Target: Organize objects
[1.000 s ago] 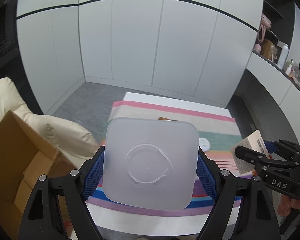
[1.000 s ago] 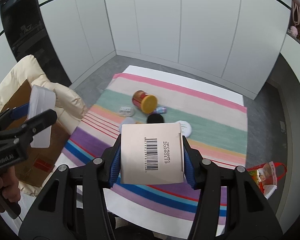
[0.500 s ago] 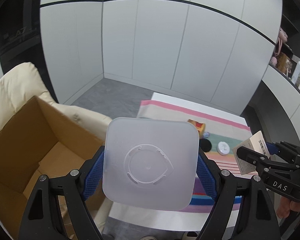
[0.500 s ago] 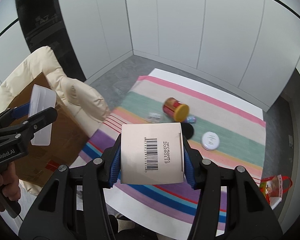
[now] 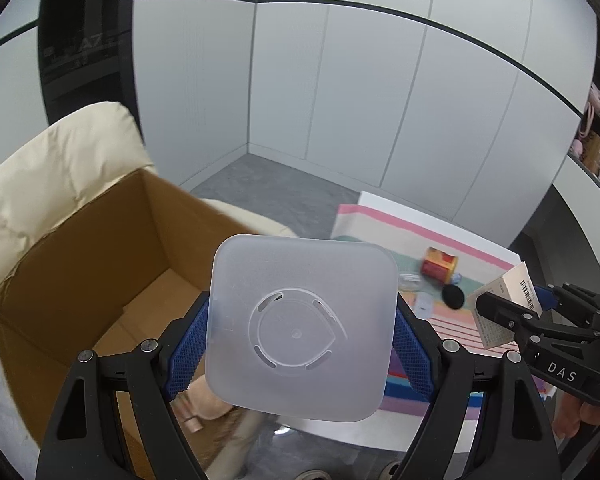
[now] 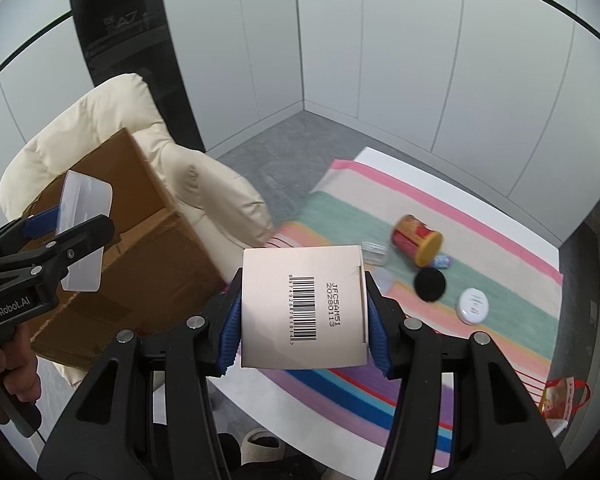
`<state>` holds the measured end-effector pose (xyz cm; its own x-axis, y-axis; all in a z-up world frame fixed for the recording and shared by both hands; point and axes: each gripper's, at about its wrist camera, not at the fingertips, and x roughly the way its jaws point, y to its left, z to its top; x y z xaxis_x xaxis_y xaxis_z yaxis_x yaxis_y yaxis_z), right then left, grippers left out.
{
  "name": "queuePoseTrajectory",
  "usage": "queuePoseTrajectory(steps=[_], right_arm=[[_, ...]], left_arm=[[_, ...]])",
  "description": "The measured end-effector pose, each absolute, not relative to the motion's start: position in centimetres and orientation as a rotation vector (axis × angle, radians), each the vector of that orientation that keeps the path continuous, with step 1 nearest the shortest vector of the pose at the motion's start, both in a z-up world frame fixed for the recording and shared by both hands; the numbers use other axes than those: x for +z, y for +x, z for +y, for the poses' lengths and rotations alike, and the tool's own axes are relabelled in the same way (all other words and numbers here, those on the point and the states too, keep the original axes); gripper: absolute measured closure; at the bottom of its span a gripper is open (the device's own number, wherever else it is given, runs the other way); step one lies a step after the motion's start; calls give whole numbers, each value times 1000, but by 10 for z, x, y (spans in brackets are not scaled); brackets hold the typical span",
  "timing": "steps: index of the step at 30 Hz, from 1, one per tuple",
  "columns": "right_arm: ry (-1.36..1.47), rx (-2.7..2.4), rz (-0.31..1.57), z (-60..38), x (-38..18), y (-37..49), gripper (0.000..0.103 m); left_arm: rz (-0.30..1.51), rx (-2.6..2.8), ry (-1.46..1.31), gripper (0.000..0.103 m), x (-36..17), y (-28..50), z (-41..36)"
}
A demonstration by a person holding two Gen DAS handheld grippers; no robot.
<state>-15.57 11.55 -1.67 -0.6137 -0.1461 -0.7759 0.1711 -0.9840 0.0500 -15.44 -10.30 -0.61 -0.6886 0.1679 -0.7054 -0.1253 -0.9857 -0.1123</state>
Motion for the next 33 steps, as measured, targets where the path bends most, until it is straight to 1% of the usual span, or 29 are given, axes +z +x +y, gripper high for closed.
queuePoseTrajectory(steps=[12,22,23,24,25,26,30,33], right_arm=[[1235,-2588,105,49,-16,-164,49],[1189,-2525,172,-7,-15,-162,49],[1190,-2516,177,-13,-15,-162,49],[1190,-2508,178,-19,-16,-162,49],[1190,-2502,181,-23,-16,-163,49],[1187,-2496,187,-29,-16,-163,49],[1179,-2473,195,-48,-16,-163,49],[1194,-2434,174,-62,-19,-165,49]], left_arm=[[-137,2832,-1219,19,-9,-136,-161],[-117,2864,-1303,17,-21,-128,-201],[-110,2871,-1300,16,-21,-127,-205],[-103,2886,-1285,10,-20,-125,-208],[-104,2911,-1251,1,-16,-120,-213],[-112,2930,-1221,0,-13,-117,-216],[-126,2979,-1184,0,-5,-106,-235],[-213,2997,-1207,0,-6,-99,-255]])
